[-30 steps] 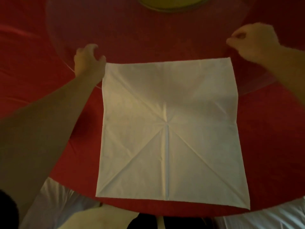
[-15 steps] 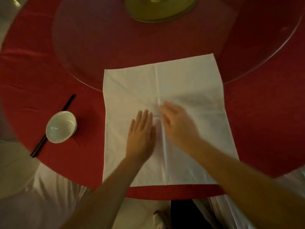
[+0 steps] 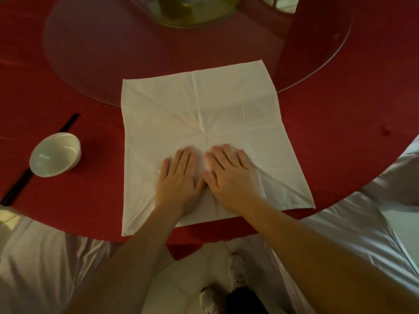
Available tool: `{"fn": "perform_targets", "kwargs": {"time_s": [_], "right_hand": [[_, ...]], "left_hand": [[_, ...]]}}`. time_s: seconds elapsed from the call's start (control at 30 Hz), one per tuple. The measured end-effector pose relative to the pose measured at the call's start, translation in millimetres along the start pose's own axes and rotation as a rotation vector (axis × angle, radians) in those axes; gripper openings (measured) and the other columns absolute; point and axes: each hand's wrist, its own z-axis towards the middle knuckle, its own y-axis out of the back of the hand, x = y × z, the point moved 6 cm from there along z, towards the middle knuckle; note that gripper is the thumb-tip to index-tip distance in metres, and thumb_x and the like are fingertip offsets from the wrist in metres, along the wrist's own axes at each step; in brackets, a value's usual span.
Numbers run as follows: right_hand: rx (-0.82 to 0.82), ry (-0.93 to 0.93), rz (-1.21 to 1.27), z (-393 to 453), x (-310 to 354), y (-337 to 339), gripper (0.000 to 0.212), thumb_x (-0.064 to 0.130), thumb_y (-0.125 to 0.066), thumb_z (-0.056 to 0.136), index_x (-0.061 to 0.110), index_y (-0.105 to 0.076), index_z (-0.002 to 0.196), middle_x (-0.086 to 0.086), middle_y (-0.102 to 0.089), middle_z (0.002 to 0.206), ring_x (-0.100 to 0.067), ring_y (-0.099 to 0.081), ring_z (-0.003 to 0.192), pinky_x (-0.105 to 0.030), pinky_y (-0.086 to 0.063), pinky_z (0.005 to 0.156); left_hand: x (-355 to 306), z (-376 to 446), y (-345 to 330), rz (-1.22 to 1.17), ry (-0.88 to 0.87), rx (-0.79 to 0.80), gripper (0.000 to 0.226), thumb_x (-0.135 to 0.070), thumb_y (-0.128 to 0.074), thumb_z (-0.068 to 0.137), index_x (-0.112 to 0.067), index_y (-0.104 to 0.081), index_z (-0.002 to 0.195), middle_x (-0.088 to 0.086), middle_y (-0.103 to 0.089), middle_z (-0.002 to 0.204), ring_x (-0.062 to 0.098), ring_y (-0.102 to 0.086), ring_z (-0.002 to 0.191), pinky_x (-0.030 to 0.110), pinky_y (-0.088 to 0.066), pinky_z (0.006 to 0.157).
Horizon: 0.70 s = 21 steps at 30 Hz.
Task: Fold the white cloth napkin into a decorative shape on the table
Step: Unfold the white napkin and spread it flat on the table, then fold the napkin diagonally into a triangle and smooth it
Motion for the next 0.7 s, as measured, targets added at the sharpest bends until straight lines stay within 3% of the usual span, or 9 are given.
{"fn": "perform_targets", "kwargs": {"time_s": [0.13,0.37,0.7], "right_hand": [[0.021,-0.079,-0.07,-12,-37,-2,0.065,0.059,-0.024,0.095,0.019,-0.032,0.146,-0.01,-0.03,0.155,-0.029,-0.019,0.144,-0.052,-0.019,0.114],[0.052,-0.23,-0.131,-33,-123,11,0.08,0.069,-0.009,0.089,0.017,-0.014,0.15,-0.01,-0.017,0.159,-0.025,-0.008,0.147,-0.049,-0.01,0.118],[0.044,-0.258,-0.14,-35,-129,13,0.082,0.071,-0.009,0.089,0.017,-0.017,0.15,-0.008,-0.021,0.158,-0.022,-0.012,0.146,-0.047,-0.01,0.117]], "left_hand": [[39,-9,-1,-0.005,0.069,-0.02,0.067,-0.054,-0.009,0.095,-0.018,0.003,0.15,0.0,0.005,0.159,0.014,0.009,0.145,0.039,0.007,0.117],[87,-27,3,-0.027,0.123,-0.064,0.07,-0.06,-0.006,0.093,-0.021,0.005,0.15,-0.002,0.006,0.158,0.009,0.012,0.143,0.033,0.009,0.116],[83,-26,6,-0.006,0.136,-0.055,0.075,-0.059,-0.002,0.089,-0.015,0.003,0.15,0.0,0.006,0.158,0.012,0.01,0.143,0.035,0.007,0.117]]}}
